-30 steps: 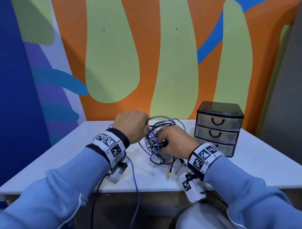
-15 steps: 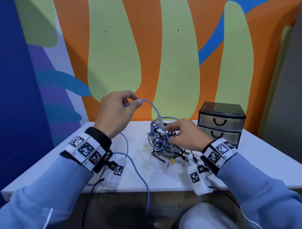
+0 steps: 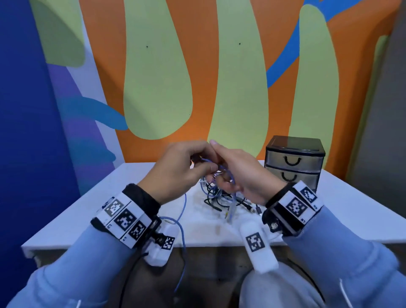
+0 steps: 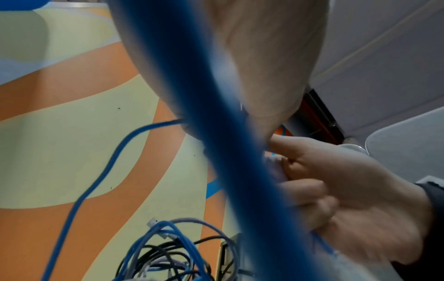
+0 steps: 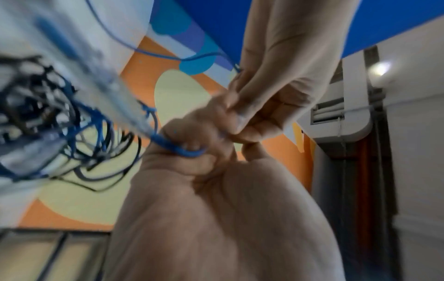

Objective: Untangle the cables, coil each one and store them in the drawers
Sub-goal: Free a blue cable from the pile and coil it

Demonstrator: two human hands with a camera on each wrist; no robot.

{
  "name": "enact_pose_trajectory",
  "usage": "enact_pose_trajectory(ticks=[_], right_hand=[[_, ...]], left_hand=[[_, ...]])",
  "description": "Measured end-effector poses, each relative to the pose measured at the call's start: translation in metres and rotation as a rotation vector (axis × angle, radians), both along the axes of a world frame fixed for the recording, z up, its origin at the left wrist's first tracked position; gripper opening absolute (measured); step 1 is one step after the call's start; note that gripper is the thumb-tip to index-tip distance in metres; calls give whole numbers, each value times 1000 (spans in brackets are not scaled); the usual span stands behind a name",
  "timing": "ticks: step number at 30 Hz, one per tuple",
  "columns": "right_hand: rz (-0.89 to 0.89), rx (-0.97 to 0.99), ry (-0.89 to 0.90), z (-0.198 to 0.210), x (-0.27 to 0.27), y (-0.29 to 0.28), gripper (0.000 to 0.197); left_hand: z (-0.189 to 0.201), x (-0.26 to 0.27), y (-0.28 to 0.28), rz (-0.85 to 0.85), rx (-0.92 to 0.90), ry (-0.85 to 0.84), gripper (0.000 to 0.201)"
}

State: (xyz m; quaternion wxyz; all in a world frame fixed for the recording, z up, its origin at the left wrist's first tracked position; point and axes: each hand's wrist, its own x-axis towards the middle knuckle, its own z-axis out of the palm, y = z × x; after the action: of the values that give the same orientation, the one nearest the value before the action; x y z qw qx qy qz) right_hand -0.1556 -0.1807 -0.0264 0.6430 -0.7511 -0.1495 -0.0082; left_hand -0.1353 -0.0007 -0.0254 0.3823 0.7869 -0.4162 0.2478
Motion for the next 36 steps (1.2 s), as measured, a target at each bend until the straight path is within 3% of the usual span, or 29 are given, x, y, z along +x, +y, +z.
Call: enact_pose_trajectory(ticks=[6, 10, 14, 18, 24, 26, 29, 33, 36], right_hand=[[-4, -47, -31, 2, -19, -19, 43], [129, 43, 29, 0, -29, -26, 41], [245, 35, 108, 0, -37, -14, 45], [246, 118, 56, 2, -39, -9, 38], [300, 480, 78, 11, -39, -20, 34], [304, 453, 70, 11, -37, -20, 36], [327, 364, 97, 8, -33, -18, 41], [374, 425, 178, 6, -28, -16, 36], [350, 381, 124, 4, -29, -11, 38]], left_hand=[[-2, -7, 23, -21, -172, 194, 22], [-5, -12, 38, -28, -275, 156, 15], [-9, -23, 26, 2, -183, -8, 10], [-3, -30, 21, -5, -134, -85, 11], [-17, -14, 29, 77, -234, 149, 21], [-29, -11, 27, 122, -207, 168, 23], [-40, -17, 18, 246, -131, 70, 22], [-40, -23, 12, 360, -184, -19, 21], [-44, -27, 5, 411, -84, -14, 22]])
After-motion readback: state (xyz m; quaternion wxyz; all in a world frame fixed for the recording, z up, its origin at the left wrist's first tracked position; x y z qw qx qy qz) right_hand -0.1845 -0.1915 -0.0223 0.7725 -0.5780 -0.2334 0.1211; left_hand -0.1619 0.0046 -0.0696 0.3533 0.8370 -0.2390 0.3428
